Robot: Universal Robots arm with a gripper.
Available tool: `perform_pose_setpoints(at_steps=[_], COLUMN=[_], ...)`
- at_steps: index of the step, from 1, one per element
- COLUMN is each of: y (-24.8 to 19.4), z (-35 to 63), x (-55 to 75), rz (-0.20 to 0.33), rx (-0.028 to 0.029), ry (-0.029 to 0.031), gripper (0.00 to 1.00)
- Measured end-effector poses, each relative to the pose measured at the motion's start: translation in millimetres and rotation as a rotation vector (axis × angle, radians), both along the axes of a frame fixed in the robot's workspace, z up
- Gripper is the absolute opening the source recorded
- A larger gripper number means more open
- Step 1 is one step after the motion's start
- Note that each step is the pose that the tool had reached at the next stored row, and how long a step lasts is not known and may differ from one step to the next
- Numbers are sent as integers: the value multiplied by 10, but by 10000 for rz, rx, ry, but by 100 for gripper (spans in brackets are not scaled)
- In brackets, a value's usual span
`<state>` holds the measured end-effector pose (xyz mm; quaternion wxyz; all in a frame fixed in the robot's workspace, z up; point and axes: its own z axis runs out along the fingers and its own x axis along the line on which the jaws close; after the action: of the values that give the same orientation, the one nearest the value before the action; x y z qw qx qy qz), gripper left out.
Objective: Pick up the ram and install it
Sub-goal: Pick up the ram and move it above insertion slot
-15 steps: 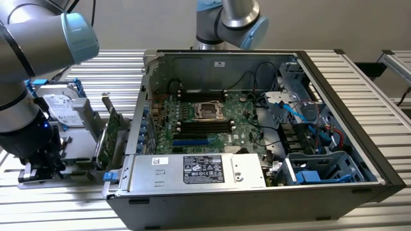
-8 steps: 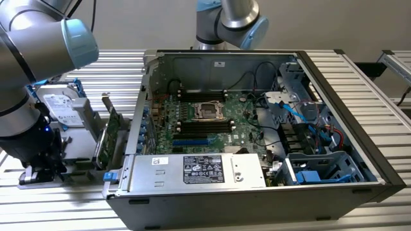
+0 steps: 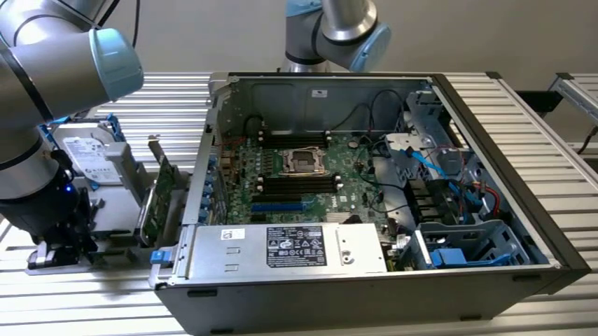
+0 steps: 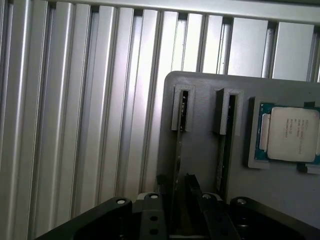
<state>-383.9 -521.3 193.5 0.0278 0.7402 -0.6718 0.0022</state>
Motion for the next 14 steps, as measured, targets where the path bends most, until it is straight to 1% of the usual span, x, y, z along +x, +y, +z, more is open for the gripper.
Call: perform_pose_setpoints(at_steps=[2,3,8,9,10,11,14], y=[0,0,0,0,0,0,0], z=[0,0,-1,-1,0,-1,0], x=[0,0,0,0,0,0,0], rz=[0,0,0,0,0,0,1], rx=[0,0,0,-1,-2,-1,-1], ry=[0,0,0,0,0,0,1], gripper=[28,21,21,18,18,14,14])
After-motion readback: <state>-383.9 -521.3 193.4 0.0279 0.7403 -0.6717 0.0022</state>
